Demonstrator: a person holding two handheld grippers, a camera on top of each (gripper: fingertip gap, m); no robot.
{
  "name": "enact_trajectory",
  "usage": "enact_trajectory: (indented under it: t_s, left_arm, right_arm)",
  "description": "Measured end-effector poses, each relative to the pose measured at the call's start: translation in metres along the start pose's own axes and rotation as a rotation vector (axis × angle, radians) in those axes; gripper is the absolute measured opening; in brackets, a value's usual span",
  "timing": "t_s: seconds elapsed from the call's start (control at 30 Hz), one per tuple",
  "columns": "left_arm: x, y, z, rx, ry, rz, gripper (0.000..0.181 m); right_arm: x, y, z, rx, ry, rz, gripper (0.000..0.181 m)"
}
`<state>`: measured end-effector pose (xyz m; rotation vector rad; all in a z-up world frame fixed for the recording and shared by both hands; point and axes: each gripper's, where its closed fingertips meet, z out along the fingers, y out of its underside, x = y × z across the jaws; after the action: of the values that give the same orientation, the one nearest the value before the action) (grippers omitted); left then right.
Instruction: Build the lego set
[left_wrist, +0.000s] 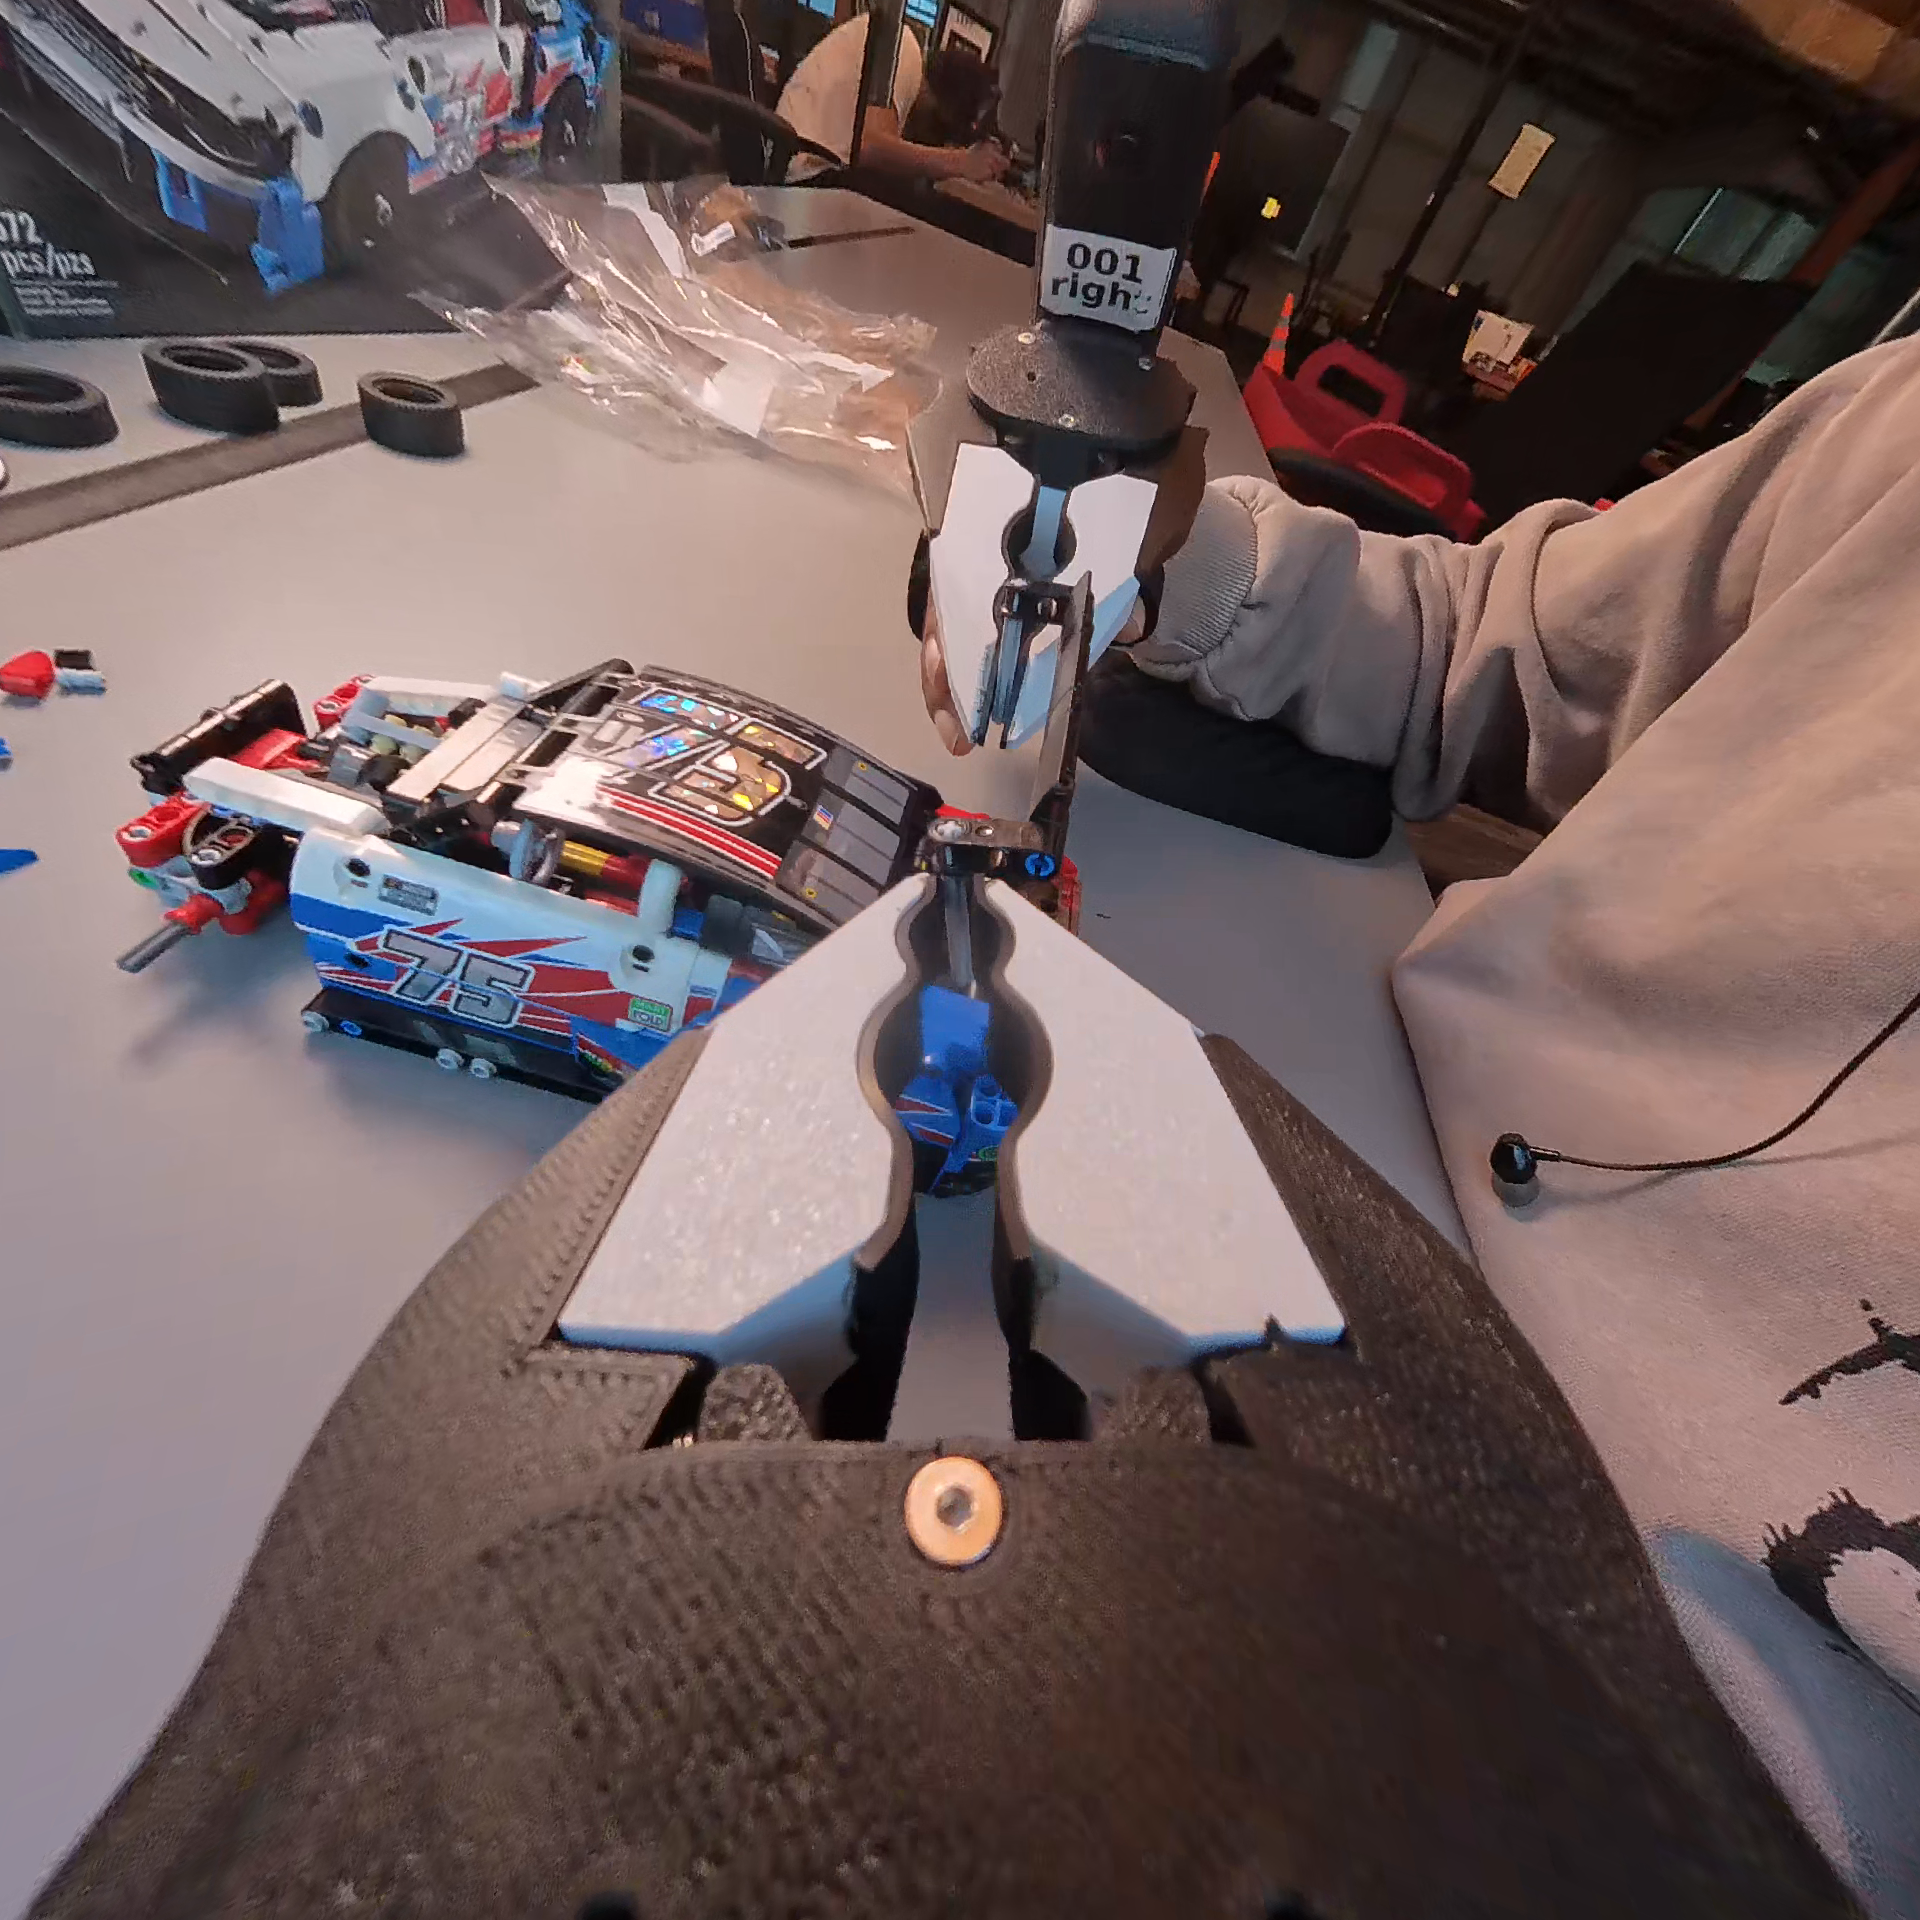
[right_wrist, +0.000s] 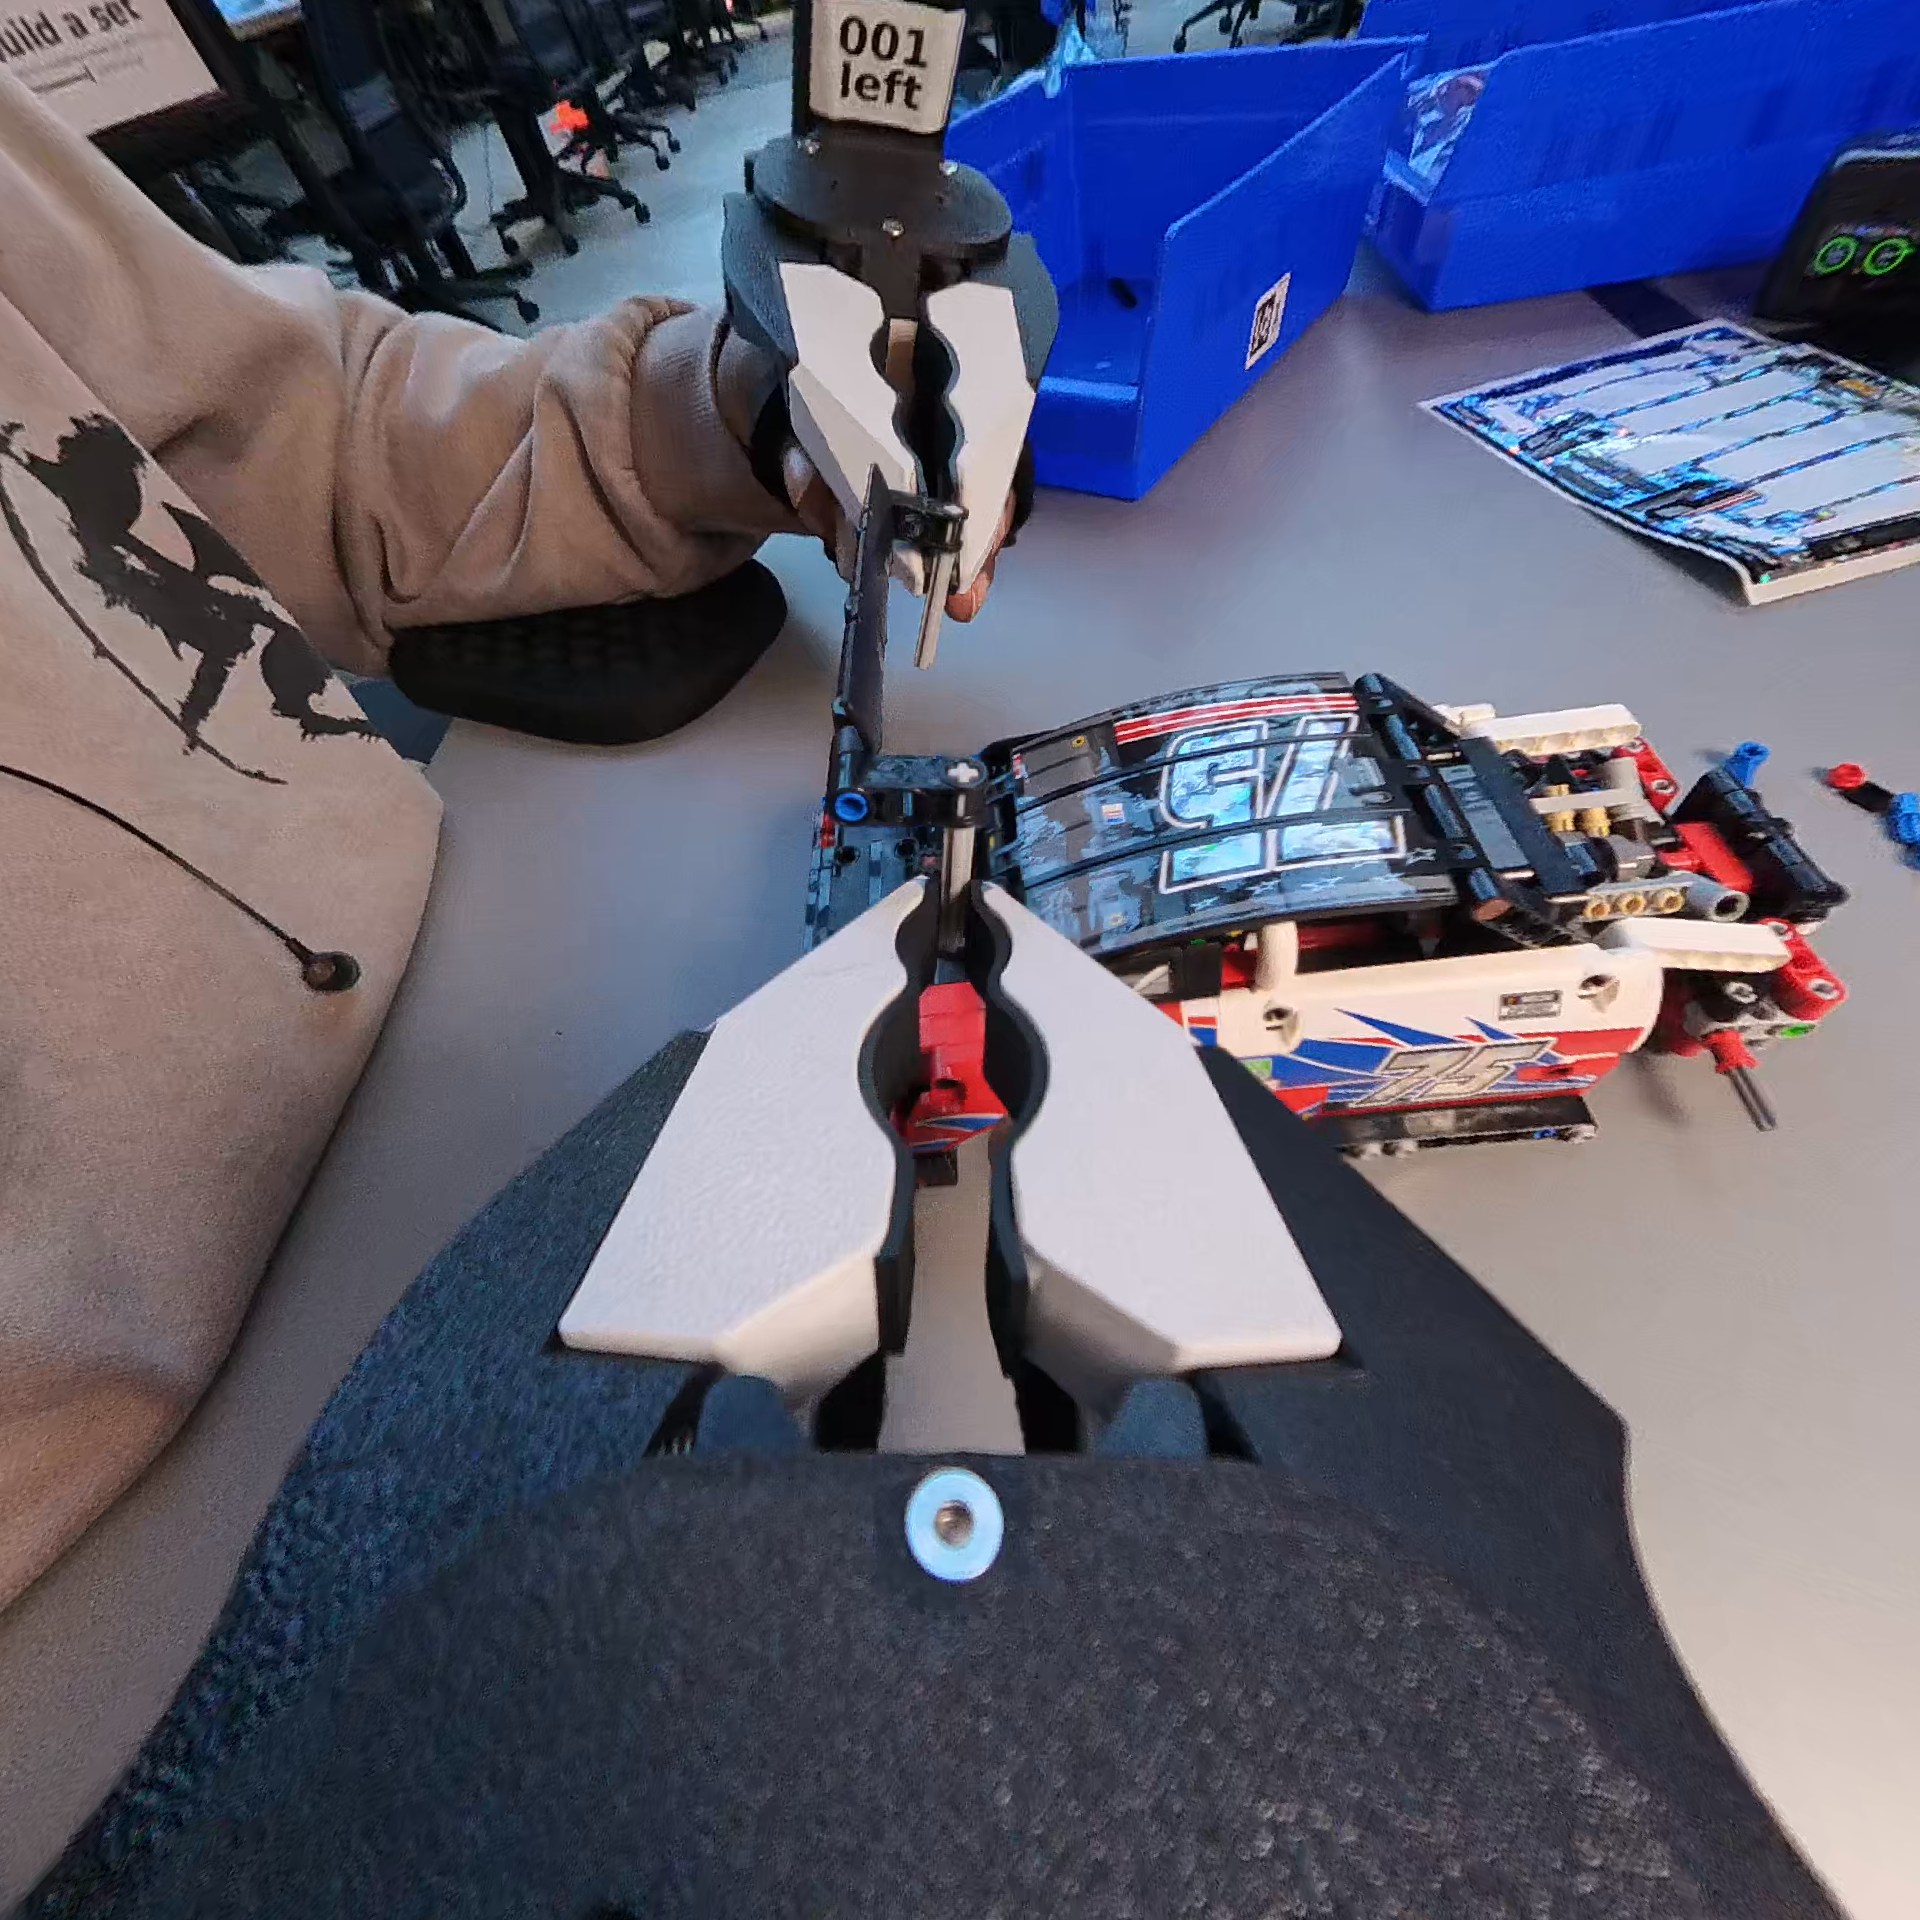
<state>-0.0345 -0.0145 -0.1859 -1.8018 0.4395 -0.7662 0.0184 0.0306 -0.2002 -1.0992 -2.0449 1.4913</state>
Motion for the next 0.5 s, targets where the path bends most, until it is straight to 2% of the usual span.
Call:
enact_trajectory:
  t_s: [0.13,0.5]
  left_arm:
    - [0.004,0.012,0.006,-0.048,0.017,-0.011,0.002]
    - [0.009,0.032,0.006,-0.103,0.002,0.025,0.002]
  right_arm:
    - [-0.010,0.009,0.001,-0.032,-0.004,-0.052,0.007]
    - [-0.009,0.022,0.001,-0.080,-0.006,-0.064,0.001]
